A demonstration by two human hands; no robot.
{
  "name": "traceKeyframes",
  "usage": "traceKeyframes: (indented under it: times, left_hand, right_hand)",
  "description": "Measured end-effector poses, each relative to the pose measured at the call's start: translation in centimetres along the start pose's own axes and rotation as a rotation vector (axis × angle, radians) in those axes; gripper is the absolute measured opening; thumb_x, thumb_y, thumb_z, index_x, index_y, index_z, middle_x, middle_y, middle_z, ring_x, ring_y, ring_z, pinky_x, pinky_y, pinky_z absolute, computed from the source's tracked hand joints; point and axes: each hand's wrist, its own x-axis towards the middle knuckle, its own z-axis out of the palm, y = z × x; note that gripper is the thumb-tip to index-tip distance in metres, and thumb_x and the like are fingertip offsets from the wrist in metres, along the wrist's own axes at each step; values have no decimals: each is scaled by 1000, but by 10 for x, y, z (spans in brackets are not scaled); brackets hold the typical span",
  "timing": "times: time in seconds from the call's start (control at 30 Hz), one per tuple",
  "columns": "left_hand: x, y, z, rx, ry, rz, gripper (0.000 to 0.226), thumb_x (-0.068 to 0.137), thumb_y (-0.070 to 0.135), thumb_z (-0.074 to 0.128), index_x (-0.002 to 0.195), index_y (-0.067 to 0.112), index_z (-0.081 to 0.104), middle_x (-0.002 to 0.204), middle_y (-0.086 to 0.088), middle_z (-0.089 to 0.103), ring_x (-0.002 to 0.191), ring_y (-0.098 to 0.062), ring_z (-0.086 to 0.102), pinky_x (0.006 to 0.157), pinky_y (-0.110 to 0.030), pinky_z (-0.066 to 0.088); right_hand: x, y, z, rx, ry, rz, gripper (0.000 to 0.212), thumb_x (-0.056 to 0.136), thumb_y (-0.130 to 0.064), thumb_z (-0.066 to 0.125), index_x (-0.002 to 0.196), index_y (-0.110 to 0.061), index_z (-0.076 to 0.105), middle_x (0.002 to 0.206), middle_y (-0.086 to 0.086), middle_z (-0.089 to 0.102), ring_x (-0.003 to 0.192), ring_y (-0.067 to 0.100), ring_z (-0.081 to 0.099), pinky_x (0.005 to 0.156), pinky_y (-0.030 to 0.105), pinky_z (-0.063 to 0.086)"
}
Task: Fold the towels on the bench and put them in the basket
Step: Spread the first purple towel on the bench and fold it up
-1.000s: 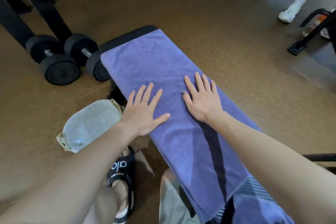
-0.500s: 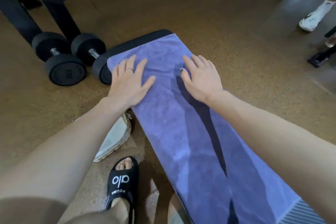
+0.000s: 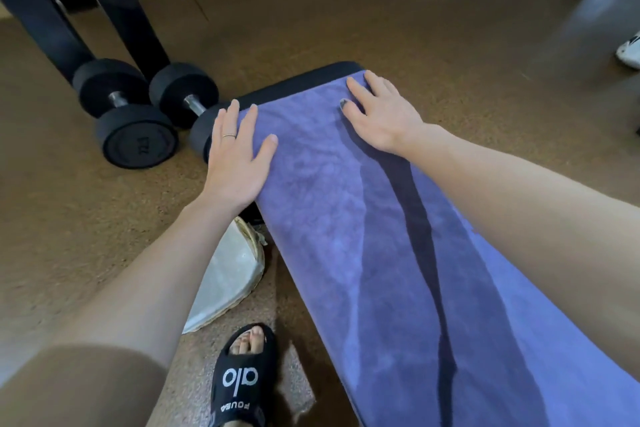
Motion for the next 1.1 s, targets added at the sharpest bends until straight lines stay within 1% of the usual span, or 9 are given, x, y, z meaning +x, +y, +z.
traceKeyframes:
  times: [0.1,0.33,0.47,0.57,0.67,0.77,0.83,0.93,1.1]
  left_hand:
    - [2,-6,4,-83,-4,-1,62,107,43,41,161,27,16,169,11,-4,154,-9,-11,118,-26,-4]
    - [3,-6,9,-185,32,-56,67,107,40,41,163,21,8,169,12,-7,154,-6,-10,121,-27,-2]
    - [3,-9,10,-264,18,-58,67,108,36,38,163,21,2,169,13,-10,153,-2,-7,118,-20,0]
    - [5,-9,8,-112,23,-97,68,107,42,34,163,21,0,169,9,-10,155,-10,-7,125,-31,-1]
    - [-7,6,-6,170,34,-131,73,105,51,28,162,17,-3,170,-2,-10,156,-22,-9,126,-46,-5]
    - [-60,44,-11,331,-23,131,78,103,55,31,162,14,2,170,-9,-6,156,-27,-6,125,-46,-4]
    - [-115,75,0,371,-182,339,82,97,62,23,163,16,5,170,-9,-6,156,-27,-7,125,-47,-4]
    - [-198,111,19,365,-433,519,87,89,67,12,163,22,5,170,-6,-7,156,-25,-6,125,-46,-3]
    - [-277,138,40,520,-610,693,81,96,70,12,161,28,-12,166,-5,-26,153,-23,-22,124,-49,-7]
  right_hand:
    - [5,0,6,-15,-40,25,67,102,-61,20,162,-32,8,170,2,-2,156,23,-2,125,41,12]
    - [12,-1,5,-32,13,20,71,100,-64,19,162,-31,6,170,4,-1,156,23,-2,126,42,7]
    - [14,-1,11,-37,-18,22,74,100,-66,17,162,-29,4,170,1,-4,156,20,-3,126,41,9]
    - [15,-1,8,-48,-56,28,73,100,-65,16,162,-28,1,169,3,-6,156,21,-5,126,41,5]
    - [-2,-10,-6,82,134,66,68,104,-55,19,162,-23,7,169,9,4,156,24,2,126,41,4]
    - [-55,-14,-19,195,279,37,60,107,-44,24,161,-21,17,167,8,18,155,23,13,126,39,11]
    - [-103,-4,-19,164,248,10,58,107,-39,26,161,-18,21,166,11,22,154,26,17,125,40,15]
    - [-182,29,-8,99,137,76,57,106,-36,29,160,-15,23,164,18,23,152,30,20,124,40,16]
    - [-300,77,9,-41,43,152,69,98,-47,15,158,-16,27,162,20,27,148,36,26,121,48,24]
